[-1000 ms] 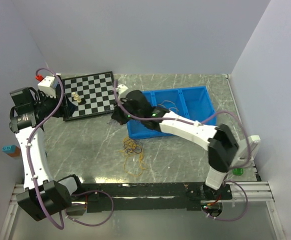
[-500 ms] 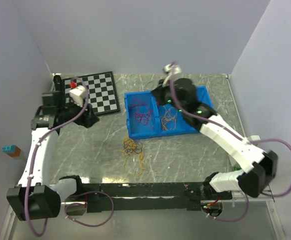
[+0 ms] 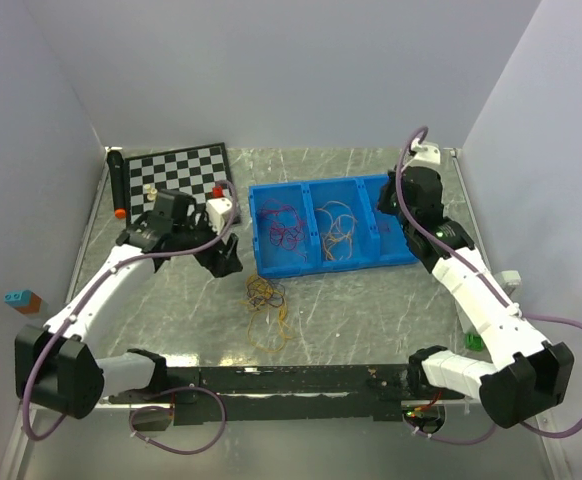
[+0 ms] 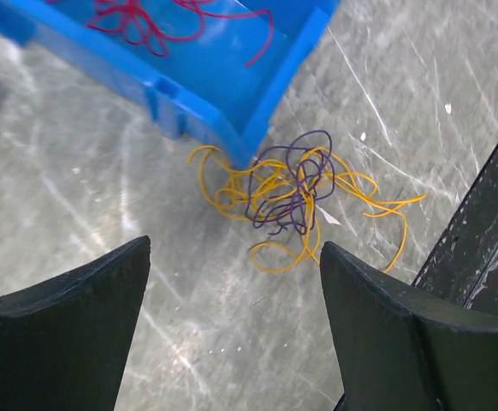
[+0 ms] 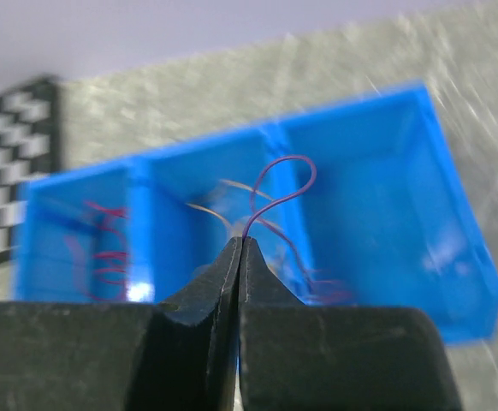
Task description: Untangle the cables
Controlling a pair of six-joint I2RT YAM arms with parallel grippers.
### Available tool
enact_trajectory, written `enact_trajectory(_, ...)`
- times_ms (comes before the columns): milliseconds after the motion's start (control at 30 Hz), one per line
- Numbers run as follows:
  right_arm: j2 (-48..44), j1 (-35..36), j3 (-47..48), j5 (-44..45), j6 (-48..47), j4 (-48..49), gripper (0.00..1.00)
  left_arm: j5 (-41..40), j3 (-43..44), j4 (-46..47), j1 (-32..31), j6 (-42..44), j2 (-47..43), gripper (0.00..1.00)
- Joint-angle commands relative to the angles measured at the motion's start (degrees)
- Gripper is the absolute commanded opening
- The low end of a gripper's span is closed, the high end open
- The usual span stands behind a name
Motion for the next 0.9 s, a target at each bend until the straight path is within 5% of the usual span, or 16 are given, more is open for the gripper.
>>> enact_trajectory(0, -0.4, -3.35, -3.43, 2.5, 3.4, 0.65, 0.0, -1.25, -0.55, 4.22, -2.93, -0.37, 1.93, 0.85)
enact_trajectory(633, 11.29, -9.59, -0.98, 1.54, 5.68, 3.56, 0.0, -4.16, -2.04, 6.16, -8.56, 2.18, 5.54, 0.84)
enact_trajectory(667, 11.99, -9.59, -0.19, 1.54, 5.86, 2.42, 0.06, -4.24, -2.04, 6.33, -8.56, 2.44, 5.89, 0.84)
enact_trajectory(733, 12.61, -9.51, 0.52, 1.19, 6.56, 1.01, 0.44, -4.24, -2.31, 6.59, -8.56, 3.14, 6.24, 0.84)
enact_trajectory(867, 8.15, -4.87, -3.68, -0.66, 6.83, 2.58, 0.64, -4.94, -2.66, 7.04, -8.56, 4.02, 7.21, 0.84)
